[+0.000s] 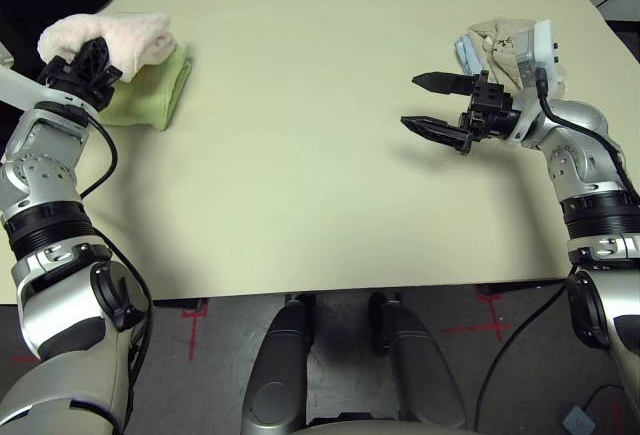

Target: Fold the towel and set it aside.

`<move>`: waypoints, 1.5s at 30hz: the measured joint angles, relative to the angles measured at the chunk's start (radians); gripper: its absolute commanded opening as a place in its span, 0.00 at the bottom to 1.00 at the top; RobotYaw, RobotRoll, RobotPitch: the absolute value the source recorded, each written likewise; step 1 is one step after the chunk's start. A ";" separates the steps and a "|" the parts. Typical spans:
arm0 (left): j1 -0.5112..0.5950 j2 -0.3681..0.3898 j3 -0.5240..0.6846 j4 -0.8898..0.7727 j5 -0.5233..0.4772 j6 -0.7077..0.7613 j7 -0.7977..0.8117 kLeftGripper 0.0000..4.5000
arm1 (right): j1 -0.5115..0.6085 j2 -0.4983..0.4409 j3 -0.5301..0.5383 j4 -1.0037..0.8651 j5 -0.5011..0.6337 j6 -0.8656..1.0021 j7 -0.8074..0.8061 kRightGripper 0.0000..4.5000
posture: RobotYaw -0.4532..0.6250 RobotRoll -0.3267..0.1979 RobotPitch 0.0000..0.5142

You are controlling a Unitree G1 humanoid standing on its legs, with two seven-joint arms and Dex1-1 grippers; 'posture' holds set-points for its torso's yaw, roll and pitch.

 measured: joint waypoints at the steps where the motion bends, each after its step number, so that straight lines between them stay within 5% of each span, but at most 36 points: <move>1: 0.007 -0.008 0.015 -0.025 -0.019 0.023 0.024 0.01 | 0.000 0.000 0.000 0.000 0.000 0.000 0.000 1.00 | 0.53 0.62 0.51; 11: 0.091 -0.089 0.090 -0.213 -0.184 0.218 0.242 0.01 | 0.000 0.001 0.006 0.000 -0.011 -0.004 0.007 1.00 | 0.53 0.62 0.51; 15: 0.115 -0.092 0.096 -0.209 -0.210 0.265 0.289 0.24 | 0.000 0.001 0.006 0.001 -0.013 -0.008 0.009 1.00 | 0.53 0.62 0.51; 24: 0.112 -0.031 0.114 -0.081 -0.185 0.260 0.392 1.00 | 0.000 0.005 0.007 0.001 -0.018 -0.012 0.012 1.00 | 0.53 0.62 0.51; 33: 0.108 0.129 0.123 -0.152 -0.252 0.546 0.428 1.00 | -0.006 0.017 0.007 0.029 -0.022 -0.039 0.015 1.00 | 0.57 0.62 0.51; 36: 0.158 0.262 0.053 -0.311 -0.313 0.656 0.255 1.00 | -0.017 0.025 0.008 0.064 -0.031 -0.056 0.015 1.00 | 0.59 0.62 0.51; 40: 0.341 0.453 -0.159 -0.613 -0.281 0.567 -0.137 1.00 | -0.038 0.036 -0.004 0.120 -0.048 -0.103 -0.049 1.00 | 0.59 0.62 0.51; 42: 0.352 0.456 -0.269 -0.670 -0.219 0.477 -0.248 1.00 | -0.052 0.063 -0.023 0.140 -0.060 -0.128 -0.149 1.00 | 0.58 0.62 0.51; 45: 0.230 0.303 -0.384 -0.627 -0.085 0.282 -0.245 1.00 | -0.063 0.105 -0.090 0.184 -0.087 -0.171 -0.385 1.00 | 0.57 0.62 0.52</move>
